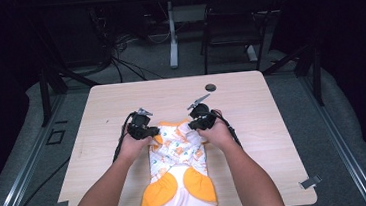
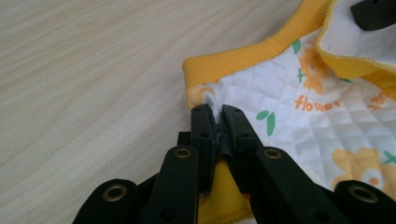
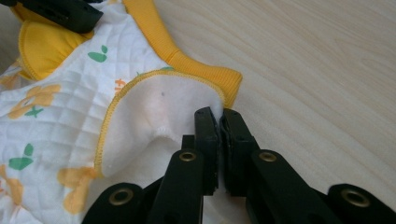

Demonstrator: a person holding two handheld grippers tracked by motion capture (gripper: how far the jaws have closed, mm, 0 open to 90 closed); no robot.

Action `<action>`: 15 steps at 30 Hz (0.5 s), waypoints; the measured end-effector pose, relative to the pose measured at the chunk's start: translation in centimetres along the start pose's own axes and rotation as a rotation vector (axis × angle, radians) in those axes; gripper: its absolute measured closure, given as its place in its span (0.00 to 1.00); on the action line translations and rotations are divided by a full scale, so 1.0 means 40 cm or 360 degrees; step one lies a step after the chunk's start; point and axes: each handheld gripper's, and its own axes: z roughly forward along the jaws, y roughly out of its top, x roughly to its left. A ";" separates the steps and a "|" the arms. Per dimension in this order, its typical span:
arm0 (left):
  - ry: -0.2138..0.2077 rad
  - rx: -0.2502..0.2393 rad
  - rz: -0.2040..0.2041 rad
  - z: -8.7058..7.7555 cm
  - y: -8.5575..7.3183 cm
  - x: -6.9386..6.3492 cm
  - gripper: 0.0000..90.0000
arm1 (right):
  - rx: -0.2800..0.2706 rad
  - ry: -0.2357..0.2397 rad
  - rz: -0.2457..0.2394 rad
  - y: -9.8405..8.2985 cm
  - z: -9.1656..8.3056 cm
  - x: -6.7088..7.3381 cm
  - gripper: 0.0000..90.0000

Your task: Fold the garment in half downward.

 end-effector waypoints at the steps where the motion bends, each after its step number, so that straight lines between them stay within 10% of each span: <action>1: -0.0006 -0.0002 0.0006 -0.004 0.002 0.000 0.93 | -0.0002 -0.0005 -0.0013 0.001 -0.004 -0.001 0.96; 15: 0.0046 -0.0148 0.0047 -0.090 0.062 0.007 0.93 | -0.0095 -0.0091 -0.0134 0.076 -0.093 0.017 0.96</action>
